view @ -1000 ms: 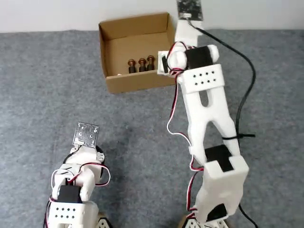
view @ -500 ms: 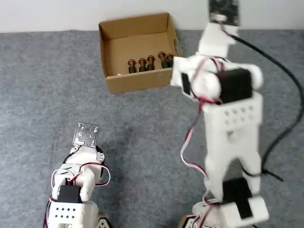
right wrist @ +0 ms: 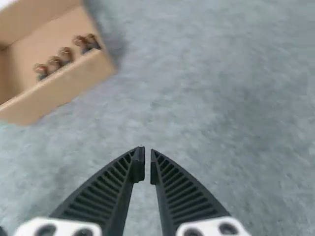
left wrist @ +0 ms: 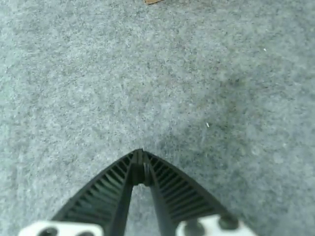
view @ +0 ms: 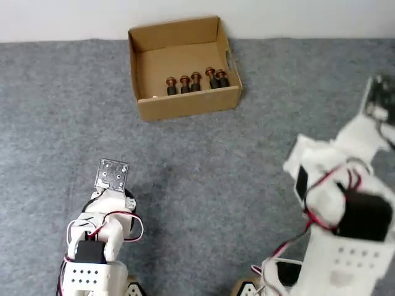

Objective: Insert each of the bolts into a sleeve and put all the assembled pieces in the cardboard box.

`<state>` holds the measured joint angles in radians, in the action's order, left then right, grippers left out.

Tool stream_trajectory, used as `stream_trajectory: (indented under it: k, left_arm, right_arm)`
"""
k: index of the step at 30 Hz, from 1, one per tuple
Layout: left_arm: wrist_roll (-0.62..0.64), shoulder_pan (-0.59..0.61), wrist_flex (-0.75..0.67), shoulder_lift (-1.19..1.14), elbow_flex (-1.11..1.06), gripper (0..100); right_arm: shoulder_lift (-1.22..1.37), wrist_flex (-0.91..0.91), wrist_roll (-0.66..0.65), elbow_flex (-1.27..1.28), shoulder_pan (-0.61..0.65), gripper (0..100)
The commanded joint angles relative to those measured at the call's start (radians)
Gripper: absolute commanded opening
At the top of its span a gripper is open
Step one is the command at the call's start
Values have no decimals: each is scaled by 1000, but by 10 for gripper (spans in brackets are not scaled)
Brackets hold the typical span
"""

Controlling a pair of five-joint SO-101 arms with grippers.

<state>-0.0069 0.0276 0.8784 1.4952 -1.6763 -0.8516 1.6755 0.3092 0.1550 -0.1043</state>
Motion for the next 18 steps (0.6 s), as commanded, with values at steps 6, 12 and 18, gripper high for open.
stream_trajectory:
  k: [6,12,18]
  left_arm:
    - [-8,6,-26,9,2,6]
    - [-8,6,-26,9,2,6]
    - [-8,6,-26,9,2,6]
  right_arm:
    - [-492,-206,-101,582,-47,8]
    - [-786,-282,-167,905,-45,8]
    - [-970,-292,-265,1102,-44,8]
